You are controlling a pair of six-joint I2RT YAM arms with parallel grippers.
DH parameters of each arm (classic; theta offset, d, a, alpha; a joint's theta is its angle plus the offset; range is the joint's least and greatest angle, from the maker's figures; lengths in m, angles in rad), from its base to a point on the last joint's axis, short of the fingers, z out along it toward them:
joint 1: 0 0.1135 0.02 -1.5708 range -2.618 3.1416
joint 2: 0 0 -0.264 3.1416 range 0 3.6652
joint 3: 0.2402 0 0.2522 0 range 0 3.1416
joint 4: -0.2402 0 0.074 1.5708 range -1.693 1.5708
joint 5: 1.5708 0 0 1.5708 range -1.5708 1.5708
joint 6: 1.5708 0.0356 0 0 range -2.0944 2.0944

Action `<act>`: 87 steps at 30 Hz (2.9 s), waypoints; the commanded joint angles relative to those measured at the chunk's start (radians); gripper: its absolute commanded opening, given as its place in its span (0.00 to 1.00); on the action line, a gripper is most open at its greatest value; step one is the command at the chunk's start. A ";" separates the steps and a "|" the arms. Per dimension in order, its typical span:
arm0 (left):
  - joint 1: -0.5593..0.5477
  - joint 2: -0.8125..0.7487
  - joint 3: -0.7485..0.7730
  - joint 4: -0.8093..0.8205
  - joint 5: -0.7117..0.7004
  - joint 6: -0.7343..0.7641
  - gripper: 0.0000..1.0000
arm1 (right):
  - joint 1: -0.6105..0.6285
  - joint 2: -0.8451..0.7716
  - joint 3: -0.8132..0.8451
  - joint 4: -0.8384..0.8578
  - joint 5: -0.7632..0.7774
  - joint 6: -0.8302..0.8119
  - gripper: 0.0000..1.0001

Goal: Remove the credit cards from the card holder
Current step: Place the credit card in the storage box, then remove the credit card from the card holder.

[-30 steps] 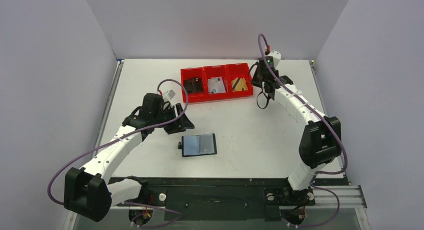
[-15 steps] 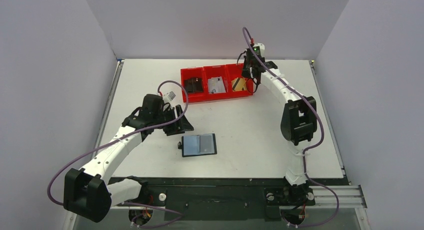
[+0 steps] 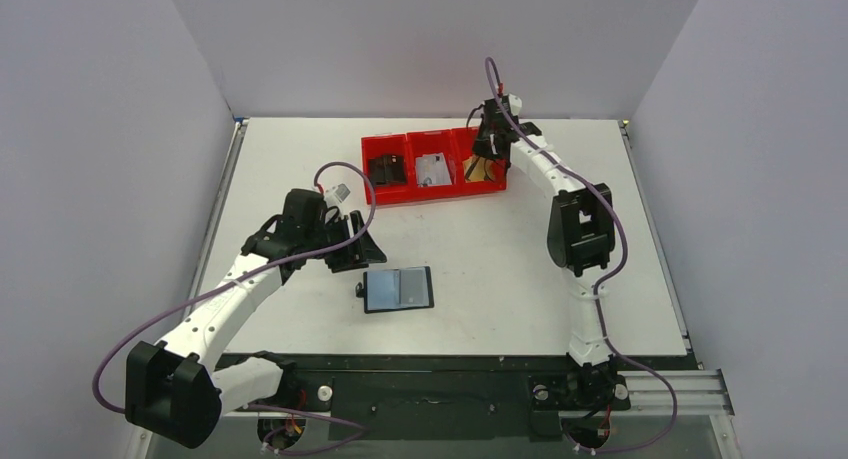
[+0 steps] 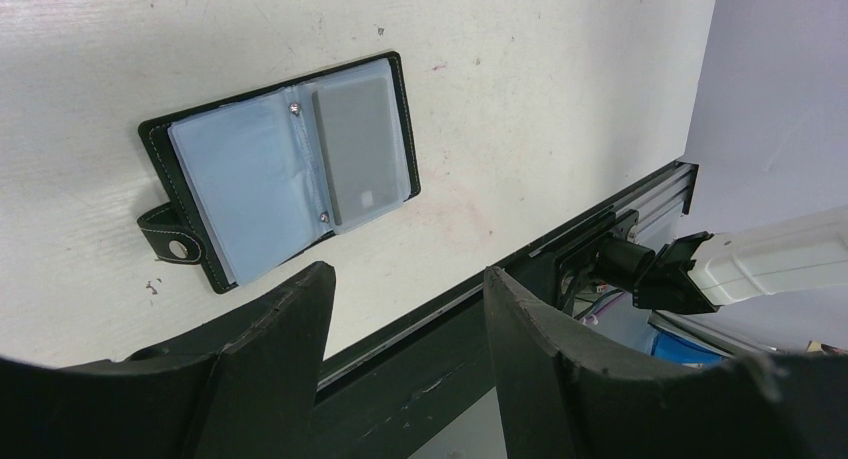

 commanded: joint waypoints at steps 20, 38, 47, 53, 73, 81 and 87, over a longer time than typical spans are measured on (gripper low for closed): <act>-0.004 -0.036 0.028 -0.002 -0.017 -0.001 0.54 | -0.035 -0.125 0.003 -0.026 -0.050 0.111 0.42; -0.210 0.156 -0.054 0.155 -0.297 -0.105 0.52 | 0.082 -0.817 -0.861 0.130 -0.040 0.164 0.42; -0.218 0.227 -0.133 0.326 -0.267 -0.136 0.45 | 0.324 -0.897 -1.092 0.224 0.008 0.273 0.40; -0.228 0.327 -0.119 0.384 -0.245 -0.118 0.38 | 0.371 -0.908 -1.150 0.251 0.026 0.305 0.40; -0.395 0.468 -0.100 0.514 -0.238 -0.310 0.15 | 0.396 -0.955 -1.261 0.285 0.020 0.338 0.38; -0.394 0.298 -0.093 0.335 -0.350 -0.282 0.19 | 0.474 -0.973 -1.301 0.298 0.040 0.380 0.34; -0.383 0.190 -0.158 0.251 -0.382 -0.253 0.20 | 0.546 -0.929 -1.290 0.317 0.058 0.410 0.20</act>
